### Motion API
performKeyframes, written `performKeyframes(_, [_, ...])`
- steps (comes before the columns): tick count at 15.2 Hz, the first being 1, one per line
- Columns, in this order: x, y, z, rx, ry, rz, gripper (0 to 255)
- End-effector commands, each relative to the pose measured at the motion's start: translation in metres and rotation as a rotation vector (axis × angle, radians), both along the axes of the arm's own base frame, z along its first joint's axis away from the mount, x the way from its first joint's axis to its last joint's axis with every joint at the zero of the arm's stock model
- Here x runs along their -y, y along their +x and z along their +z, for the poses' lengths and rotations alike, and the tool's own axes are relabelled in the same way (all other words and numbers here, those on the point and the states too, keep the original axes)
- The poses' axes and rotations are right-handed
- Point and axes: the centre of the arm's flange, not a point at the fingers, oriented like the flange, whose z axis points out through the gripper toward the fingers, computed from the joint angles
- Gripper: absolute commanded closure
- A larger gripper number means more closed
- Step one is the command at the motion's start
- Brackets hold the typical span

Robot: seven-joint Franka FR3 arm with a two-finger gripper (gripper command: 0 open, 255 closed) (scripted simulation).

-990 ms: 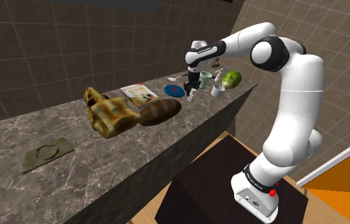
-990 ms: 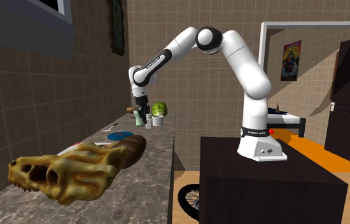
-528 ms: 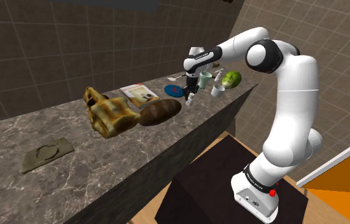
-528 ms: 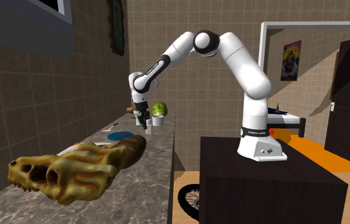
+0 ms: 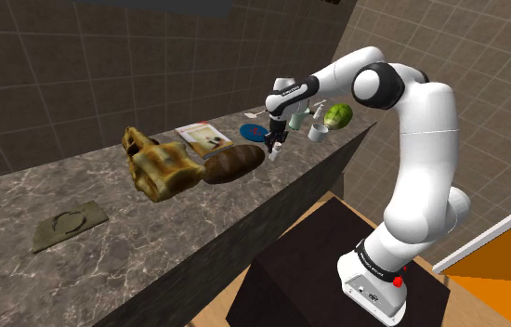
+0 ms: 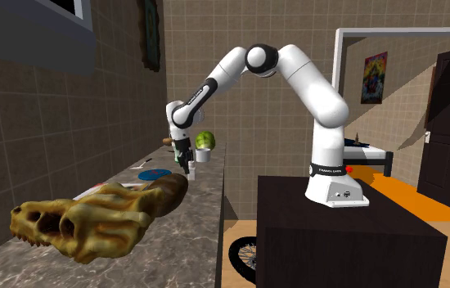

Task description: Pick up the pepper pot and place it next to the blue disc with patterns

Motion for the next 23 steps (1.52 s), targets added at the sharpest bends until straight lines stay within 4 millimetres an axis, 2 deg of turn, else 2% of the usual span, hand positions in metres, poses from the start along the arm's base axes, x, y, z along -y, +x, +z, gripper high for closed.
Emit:
performKeyframes(1, [0.000, 0.001, -0.002, 0.001, 0.000, 0.000, 255])
performKeyframes(6, [0.000, 0.001, -0.002, 0.001, 0.000, 0.000, 255])
performKeyframes(7, [0.000, 0.001, -0.002, 0.001, 0.000, 0.000, 0])
performKeyframes(12, [0.000, 0.001, -0.002, 0.001, 0.000, 0.000, 0])
performKeyframes(16, [0.000, 0.010, 0.047, 0.001, 0.000, 0.000, 0])
performKeyframes(23, [0.000, 0.010, 0.047, 0.001, 0.000, 0.000, 0])
